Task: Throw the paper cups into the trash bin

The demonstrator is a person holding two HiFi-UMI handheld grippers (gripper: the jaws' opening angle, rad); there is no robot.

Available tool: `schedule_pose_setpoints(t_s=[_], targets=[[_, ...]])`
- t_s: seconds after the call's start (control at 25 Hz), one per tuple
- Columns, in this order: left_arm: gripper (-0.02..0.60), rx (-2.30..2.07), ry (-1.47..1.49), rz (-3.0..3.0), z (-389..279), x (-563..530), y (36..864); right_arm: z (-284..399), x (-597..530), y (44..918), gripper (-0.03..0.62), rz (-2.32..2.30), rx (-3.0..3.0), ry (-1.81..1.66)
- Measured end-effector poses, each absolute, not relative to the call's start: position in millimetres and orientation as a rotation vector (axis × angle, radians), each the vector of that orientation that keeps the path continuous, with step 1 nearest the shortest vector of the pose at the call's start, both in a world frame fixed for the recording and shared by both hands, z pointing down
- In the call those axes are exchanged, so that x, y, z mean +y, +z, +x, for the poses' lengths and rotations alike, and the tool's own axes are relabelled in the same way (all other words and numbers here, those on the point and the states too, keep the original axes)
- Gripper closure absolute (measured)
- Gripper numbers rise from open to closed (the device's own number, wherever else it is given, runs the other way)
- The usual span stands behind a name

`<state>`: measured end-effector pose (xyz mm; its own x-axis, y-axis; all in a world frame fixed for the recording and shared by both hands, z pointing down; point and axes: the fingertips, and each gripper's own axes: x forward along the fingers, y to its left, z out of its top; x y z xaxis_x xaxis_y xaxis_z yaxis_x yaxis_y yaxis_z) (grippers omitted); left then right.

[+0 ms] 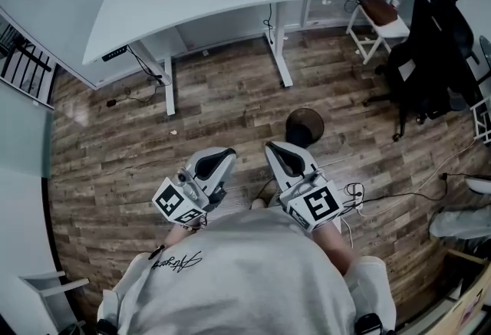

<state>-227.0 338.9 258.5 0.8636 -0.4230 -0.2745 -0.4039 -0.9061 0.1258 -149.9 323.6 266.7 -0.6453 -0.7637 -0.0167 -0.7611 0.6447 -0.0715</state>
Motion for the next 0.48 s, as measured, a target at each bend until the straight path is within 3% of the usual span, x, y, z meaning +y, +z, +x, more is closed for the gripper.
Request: schedule_pose_setpoints(t_s=[0.48], targets=[[0.578,-0.66,-0.43,2.947,-227.3,335.6,271.9,-145.3,316.9,281.6,0.583,-1.334,2.783,-0.196]])
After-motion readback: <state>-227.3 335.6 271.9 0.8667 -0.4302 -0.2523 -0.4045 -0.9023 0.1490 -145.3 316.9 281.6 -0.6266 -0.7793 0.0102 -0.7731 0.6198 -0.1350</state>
